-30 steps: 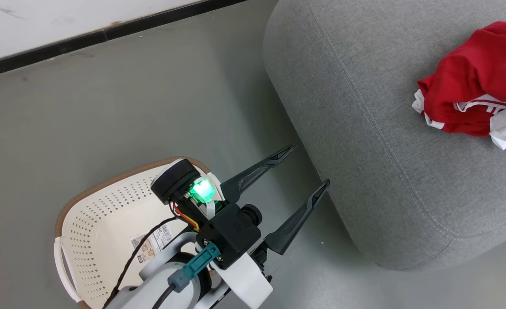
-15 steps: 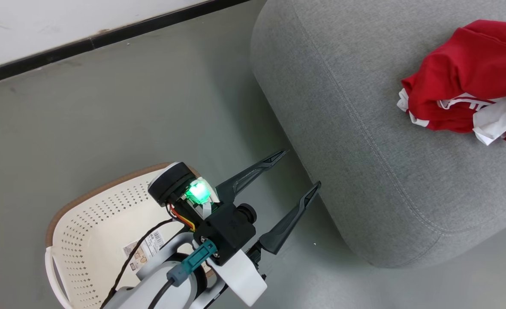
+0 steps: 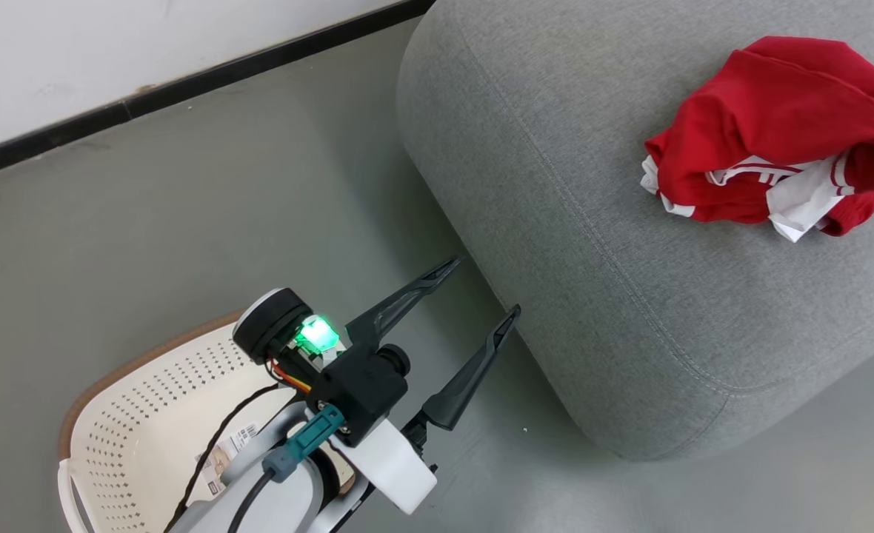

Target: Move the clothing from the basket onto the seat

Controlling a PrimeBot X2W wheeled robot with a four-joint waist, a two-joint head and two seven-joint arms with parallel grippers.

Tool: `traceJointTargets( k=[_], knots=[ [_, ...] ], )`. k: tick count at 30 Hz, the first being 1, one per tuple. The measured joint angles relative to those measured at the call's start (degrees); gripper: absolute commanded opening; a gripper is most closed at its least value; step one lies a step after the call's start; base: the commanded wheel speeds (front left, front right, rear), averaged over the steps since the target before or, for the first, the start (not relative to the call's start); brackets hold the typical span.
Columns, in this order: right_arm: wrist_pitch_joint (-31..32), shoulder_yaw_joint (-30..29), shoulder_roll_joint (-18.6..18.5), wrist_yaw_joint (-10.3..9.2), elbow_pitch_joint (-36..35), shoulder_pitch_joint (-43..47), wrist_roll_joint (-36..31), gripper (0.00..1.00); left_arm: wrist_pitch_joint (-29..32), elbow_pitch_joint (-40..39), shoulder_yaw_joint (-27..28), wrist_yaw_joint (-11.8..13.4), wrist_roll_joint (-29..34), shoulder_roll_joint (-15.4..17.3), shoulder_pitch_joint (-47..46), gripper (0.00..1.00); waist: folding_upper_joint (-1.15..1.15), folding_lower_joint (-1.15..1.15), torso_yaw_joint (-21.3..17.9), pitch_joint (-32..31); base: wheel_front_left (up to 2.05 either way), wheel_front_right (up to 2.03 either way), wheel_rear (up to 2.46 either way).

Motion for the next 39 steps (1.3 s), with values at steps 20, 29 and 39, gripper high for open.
traceJointTargets(
  k=[20, 29, 39],
  knots=[
    [-1.5, 5.8, -1.0, 0.00, -14.9, 0.9, -1.2, 1.00, -4.4, 2.9, 3.6, 4.3, -1.4, -0.2, 4.4, 1.00, 0.00, 0.00, 0.3, -4.9, 0.00, 0.00, 0.00],
    [-1.5, 10.6, 3.2, 0.00, -18.0, 0.9, -2.0, 1.00, -6.3, 4.9, 6.5, 7.3, -1.9, 0.2, 7.6, 1.00, 0.00, 0.00, 3.7, -6.6, 0.00, 0.00, 0.00],
    [-2.1, 11.5, 7.4, 0.00, -19.3, 1.3, -2.7, 1.00, -7.9, 6.0, 10.4, 11.6, -3.2, 0.4, 11.7, 1.00, 0.00, 0.00, 8.6, -8.3, 0.00, 0.00, 0.00]
  ],
)
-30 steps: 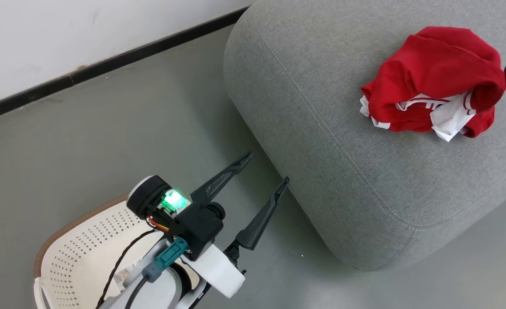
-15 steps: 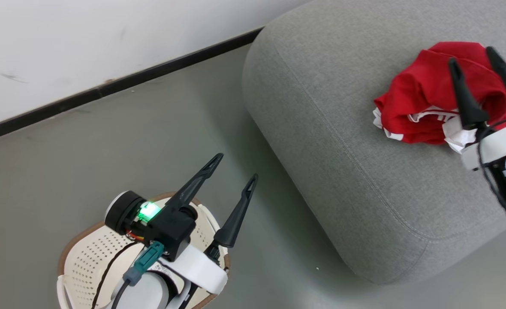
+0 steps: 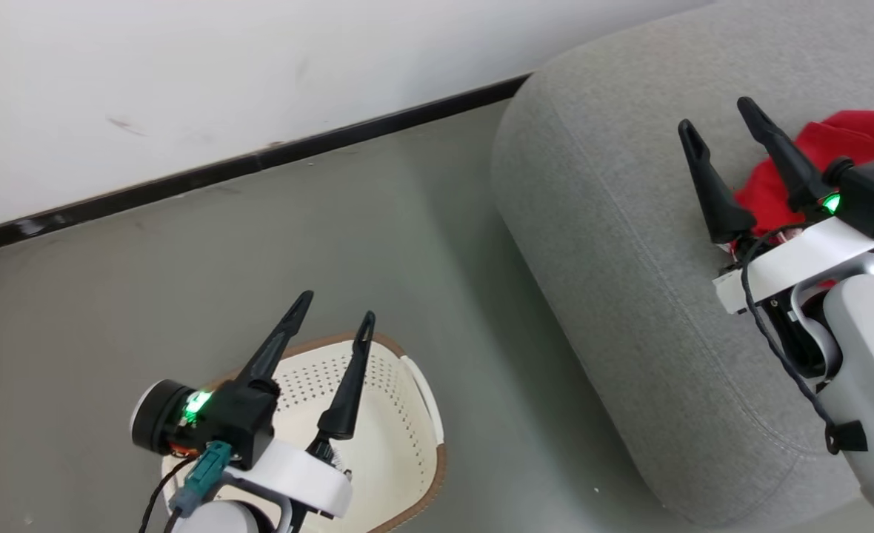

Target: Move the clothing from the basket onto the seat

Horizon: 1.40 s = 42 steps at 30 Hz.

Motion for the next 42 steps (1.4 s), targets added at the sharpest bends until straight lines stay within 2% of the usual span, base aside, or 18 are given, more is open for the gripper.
traceJointTargets(
  k=[16, 32, 42],
  knots=[
    [-1.5, -6.3, 5.6, 0.00, 0.4, 7.6, -3.6, 1.00, -1.5, 1.2, 5.7, 4.8, -2.7, -1.1, 4.9, 1.00, 0.00, 0.00, 8.0, -3.2, 0.00, 0.00, 0.00],
    [-1.9, -11.7, 10.0, 0.00, 0.4, 16.3, -10.1, 1.00, -1.9, 3.5, 8.3, 6.5, -3.2, -1.6, 8.8, 1.00, 0.00, 0.00, 13.7, -7.7, 0.00, 0.00, 0.00],
    [-1.9, -14.2, 14.2, 0.00, -0.6, 22.2, -13.3, 1.00, -2.0, 4.7, 9.7, 8.0, -3.8, -2.9, 10.6, 1.00, 0.00, 0.00, 16.4, -10.6, 0.00, 0.00, 0.00]
  ],
)
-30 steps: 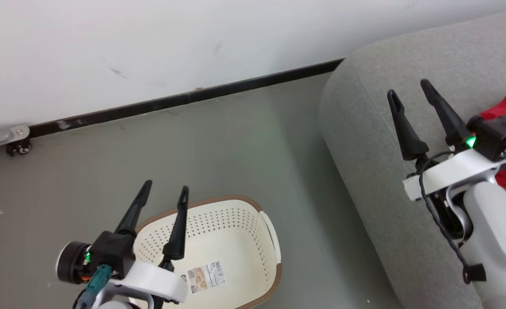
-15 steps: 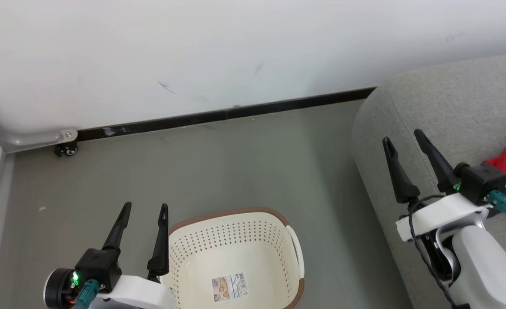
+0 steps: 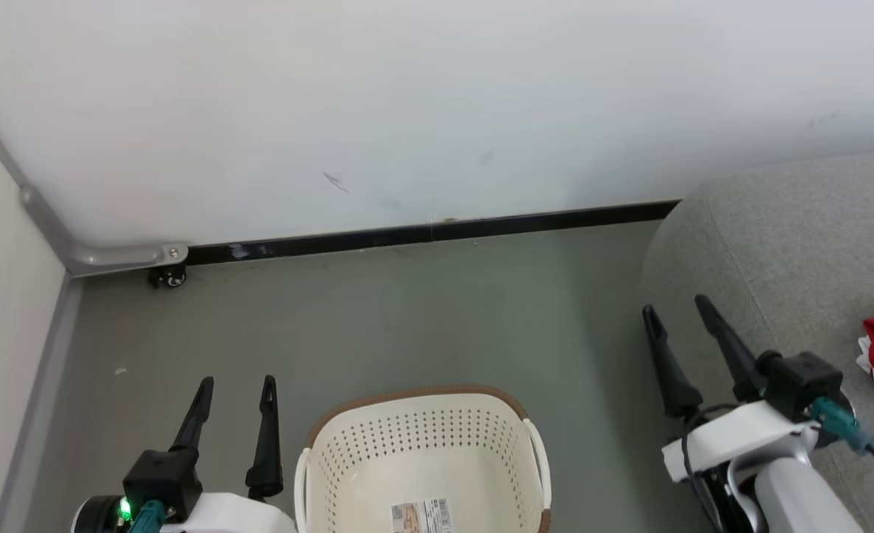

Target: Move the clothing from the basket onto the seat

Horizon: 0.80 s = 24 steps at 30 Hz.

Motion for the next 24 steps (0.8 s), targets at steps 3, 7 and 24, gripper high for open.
traceJointTargets(
  k=[3, 7, 24],
  knots=[
    [0.0, -0.6, 1.1, 0.00, -0.4, 1.8, -0.6, 1.00, 0.0, 0.1, 0.3, 0.0, 0.0, -0.1, 0.5, 1.00, 0.00, 0.00, 0.6, -0.8, 0.00, 0.00, 0.00],
    [0.0, -1.3, 1.9, 0.00, -1.2, 4.3, -1.5, 1.00, 0.0, 0.2, 0.9, 0.4, 0.1, -0.5, 1.0, 1.00, 0.00, 0.00, 1.4, -1.7, 0.00, 0.00, 0.00],
    [0.5, -3.0, 3.7, 0.00, -5.6, 10.0, -4.9, 1.00, 0.0, -0.6, 1.4, 1.3, 2.3, -0.5, 2.5, 1.00, 0.00, 0.00, 2.4, -3.6, 0.00, 0.00, 0.00]
  ],
)
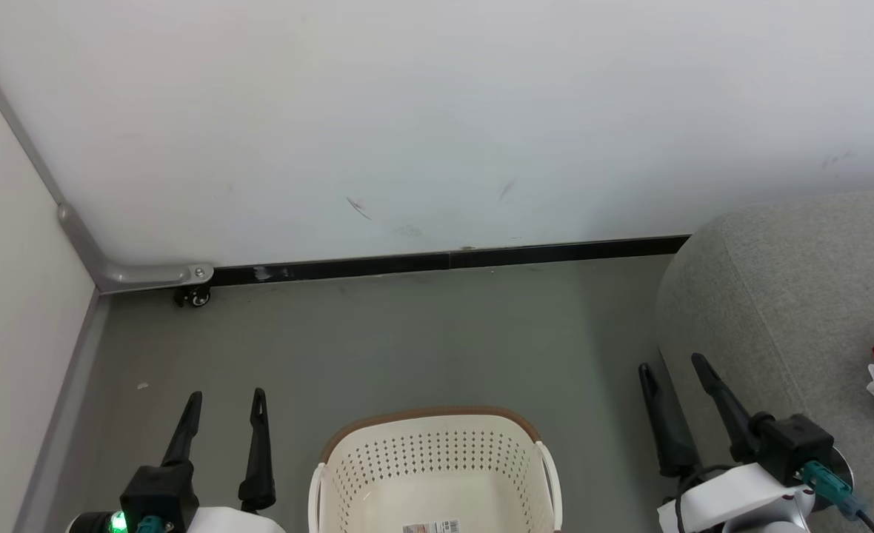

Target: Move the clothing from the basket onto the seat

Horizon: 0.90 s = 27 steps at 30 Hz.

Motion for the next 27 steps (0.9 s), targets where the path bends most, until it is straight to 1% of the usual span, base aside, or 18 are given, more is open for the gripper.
traceJointTargets(
  k=[5, 12, 27],
  knots=[
    [0.4, -0.2, 0.2, 0.00, -1.2, 1.1, -0.5, 1.00, 0.0, 0.0, 0.2, 0.5, 0.8, 0.1, 0.2, 1.00, 0.00, 0.00, 0.1, -0.3, 0.00, 0.00, 0.00],
    [1.1, -0.3, 0.4, 0.00, -2.5, 2.6, -1.8, 1.00, 0.0, 0.8, 0.2, 0.6, 1.4, 0.4, 0.9, 1.00, 0.00, -0.01, 0.1, -0.4, 0.00, 0.00, 0.00],
    [2.4, -0.8, 0.6, 0.00, -5.7, 3.8, -1.8, 1.00, 0.0, 1.4, 0.0, 0.8, 1.9, 0.5, 1.9, 1.00, 0.00, 0.00, -0.3, 0.1, 0.00, 0.00, 0.00]
  ],
)
